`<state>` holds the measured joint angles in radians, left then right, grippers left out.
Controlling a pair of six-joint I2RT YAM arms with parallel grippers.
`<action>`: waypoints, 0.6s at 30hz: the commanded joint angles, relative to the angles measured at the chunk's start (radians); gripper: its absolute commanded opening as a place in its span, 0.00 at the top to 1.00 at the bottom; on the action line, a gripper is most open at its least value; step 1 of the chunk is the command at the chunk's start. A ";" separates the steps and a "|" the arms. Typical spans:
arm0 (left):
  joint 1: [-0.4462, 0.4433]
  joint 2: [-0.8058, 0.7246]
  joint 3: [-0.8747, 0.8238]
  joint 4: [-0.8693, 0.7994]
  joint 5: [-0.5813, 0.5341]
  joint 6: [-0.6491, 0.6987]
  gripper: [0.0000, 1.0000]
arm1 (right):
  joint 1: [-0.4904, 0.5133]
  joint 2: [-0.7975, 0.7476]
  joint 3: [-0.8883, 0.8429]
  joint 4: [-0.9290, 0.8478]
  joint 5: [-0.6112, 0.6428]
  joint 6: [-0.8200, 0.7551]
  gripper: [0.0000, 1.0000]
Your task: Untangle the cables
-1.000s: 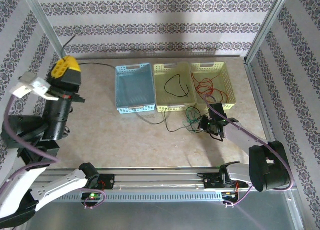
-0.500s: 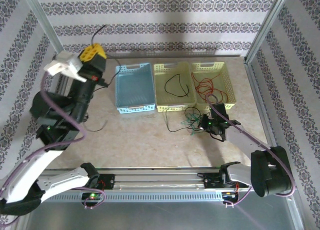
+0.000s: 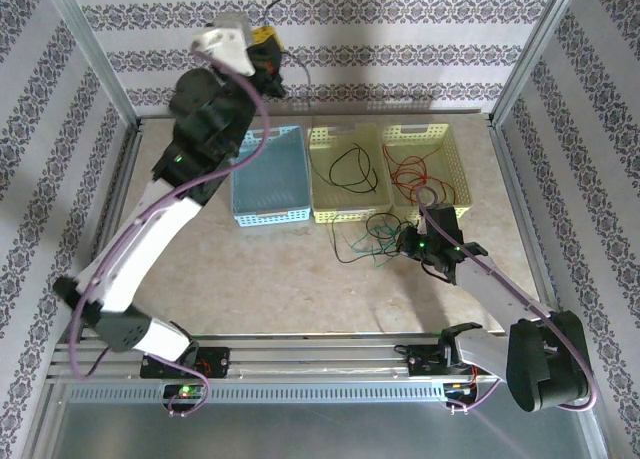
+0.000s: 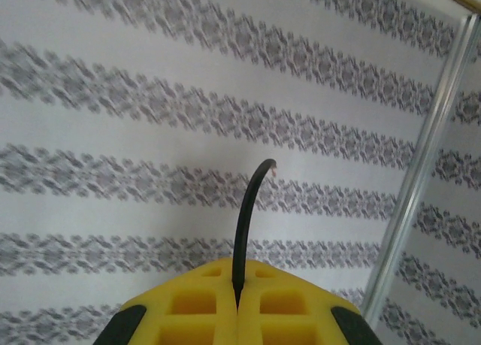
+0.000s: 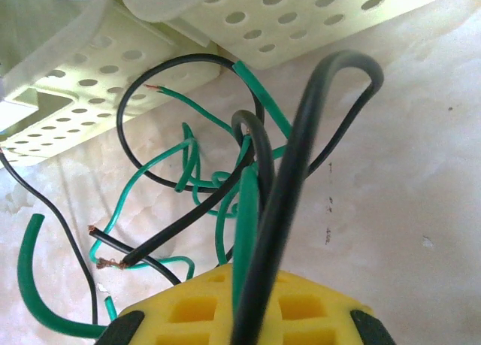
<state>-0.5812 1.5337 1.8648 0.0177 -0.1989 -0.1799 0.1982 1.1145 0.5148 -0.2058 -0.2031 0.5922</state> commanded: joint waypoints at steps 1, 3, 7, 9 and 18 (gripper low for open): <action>0.018 0.152 0.126 -0.158 0.125 -0.119 1.00 | -0.006 -0.023 -0.015 -0.012 0.017 -0.035 1.00; 0.020 0.227 0.172 -0.190 0.170 -0.150 1.00 | -0.007 -0.029 -0.016 -0.013 0.021 -0.034 1.00; 0.023 0.326 0.161 -0.197 0.238 -0.206 1.00 | -0.007 -0.036 -0.012 -0.013 0.016 -0.032 1.00; 0.022 0.354 0.116 -0.176 0.253 -0.231 1.00 | -0.008 -0.039 -0.013 -0.012 0.011 -0.028 1.00; 0.035 0.449 -0.085 -0.135 0.271 -0.374 1.00 | -0.008 -0.055 -0.017 -0.027 -0.001 -0.032 1.00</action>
<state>-0.5610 1.9537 1.8145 -0.1337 0.0605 -0.4763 0.1982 1.0737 0.5056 -0.2192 -0.1997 0.5755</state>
